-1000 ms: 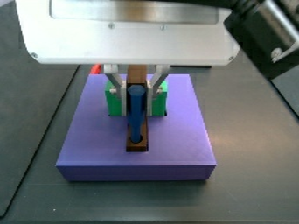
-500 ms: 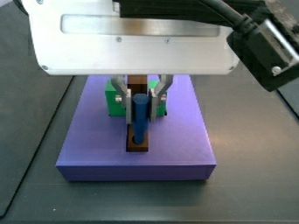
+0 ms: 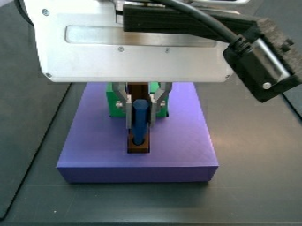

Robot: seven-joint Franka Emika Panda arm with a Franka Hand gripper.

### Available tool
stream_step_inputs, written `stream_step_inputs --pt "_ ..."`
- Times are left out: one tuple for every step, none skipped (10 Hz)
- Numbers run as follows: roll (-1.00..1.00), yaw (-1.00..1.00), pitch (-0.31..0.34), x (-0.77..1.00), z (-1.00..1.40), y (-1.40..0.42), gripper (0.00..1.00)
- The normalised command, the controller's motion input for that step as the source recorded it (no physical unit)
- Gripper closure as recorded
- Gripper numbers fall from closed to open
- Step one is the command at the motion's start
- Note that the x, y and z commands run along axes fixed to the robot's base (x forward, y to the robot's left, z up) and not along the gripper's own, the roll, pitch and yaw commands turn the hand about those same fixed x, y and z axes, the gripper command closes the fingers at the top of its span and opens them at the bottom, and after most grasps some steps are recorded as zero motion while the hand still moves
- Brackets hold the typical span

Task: Pick up the blue object. Move up. Place the blue object on the fixture. Regrasp the blue object. Move to above the board. Insert the blue object.
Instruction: Insert the blue object.

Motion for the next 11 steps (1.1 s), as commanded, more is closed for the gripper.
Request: stream_step_inputs --pt "0.18 0.08 -0.054 0.0 -0.13 0.0 1.0" --pt "0.19 0.08 -0.051 0.0 -0.13 0.0 1.0" --pt "0.18 0.07 -0.057 0.03 -0.14 -0.01 1.0" --pt "0.16 0.09 -0.081 0.08 -0.2 -0.06 1.0" --pt "0.14 0.11 -0.113 0.06 -0.33 -0.07 1.0" --pt "0.16 0.16 -0.151 0.0 -0.41 -0.21 1.0" --pt "0.15 0.15 -0.154 0.0 -0.43 -0.17 1.0" --pt "0.13 0.13 -0.149 0.01 -0.4 -0.11 1.0" --pt "0.04 0.11 -0.093 0.12 -0.34 -0.02 1.0" --pt "0.0 0.0 0.009 0.02 0.0 0.0 1.0" --pt "0.0 0.0 0.0 0.0 0.0 0.0 1.0"
